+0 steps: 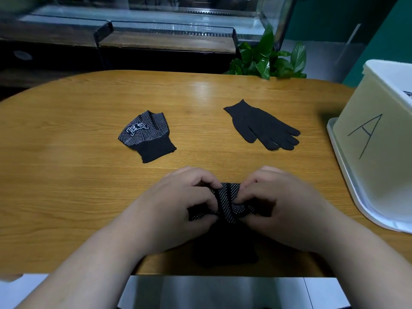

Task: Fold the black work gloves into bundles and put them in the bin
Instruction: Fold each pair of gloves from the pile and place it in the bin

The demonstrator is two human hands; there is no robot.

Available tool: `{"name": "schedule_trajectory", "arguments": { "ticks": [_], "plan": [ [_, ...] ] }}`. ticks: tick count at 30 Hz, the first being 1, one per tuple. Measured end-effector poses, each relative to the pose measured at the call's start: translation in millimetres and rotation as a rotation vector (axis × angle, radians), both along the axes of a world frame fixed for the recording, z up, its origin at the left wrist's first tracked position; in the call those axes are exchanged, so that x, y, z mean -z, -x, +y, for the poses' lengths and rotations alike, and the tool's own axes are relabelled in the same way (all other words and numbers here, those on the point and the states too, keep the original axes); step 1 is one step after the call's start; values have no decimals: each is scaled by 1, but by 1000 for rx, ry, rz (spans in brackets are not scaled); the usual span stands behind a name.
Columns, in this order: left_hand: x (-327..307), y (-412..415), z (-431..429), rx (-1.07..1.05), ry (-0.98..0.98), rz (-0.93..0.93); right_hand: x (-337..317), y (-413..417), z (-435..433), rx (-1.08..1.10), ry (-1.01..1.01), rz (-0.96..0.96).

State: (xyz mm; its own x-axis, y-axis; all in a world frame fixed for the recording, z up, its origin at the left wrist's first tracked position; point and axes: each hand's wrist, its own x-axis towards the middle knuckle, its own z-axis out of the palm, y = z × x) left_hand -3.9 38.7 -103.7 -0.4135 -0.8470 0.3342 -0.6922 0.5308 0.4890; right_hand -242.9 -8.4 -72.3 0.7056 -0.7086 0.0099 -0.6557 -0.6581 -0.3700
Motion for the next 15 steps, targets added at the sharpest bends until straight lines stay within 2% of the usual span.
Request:
{"name": "schedule_trajectory", "arguments": {
  "ticks": [8, 13, 15],
  "plan": [
    [-6, -8, 3, -2, -118, 234, 2, 0, 1, -18, 31, -99],
    [-8, -12, 4, 45, -139, 143, -3, -1, 1, -28, 22, -10],
    [-11, -14, 5, 90, -168, 128, -1, -6, -9, -4, -118, 7]
  ]
}}
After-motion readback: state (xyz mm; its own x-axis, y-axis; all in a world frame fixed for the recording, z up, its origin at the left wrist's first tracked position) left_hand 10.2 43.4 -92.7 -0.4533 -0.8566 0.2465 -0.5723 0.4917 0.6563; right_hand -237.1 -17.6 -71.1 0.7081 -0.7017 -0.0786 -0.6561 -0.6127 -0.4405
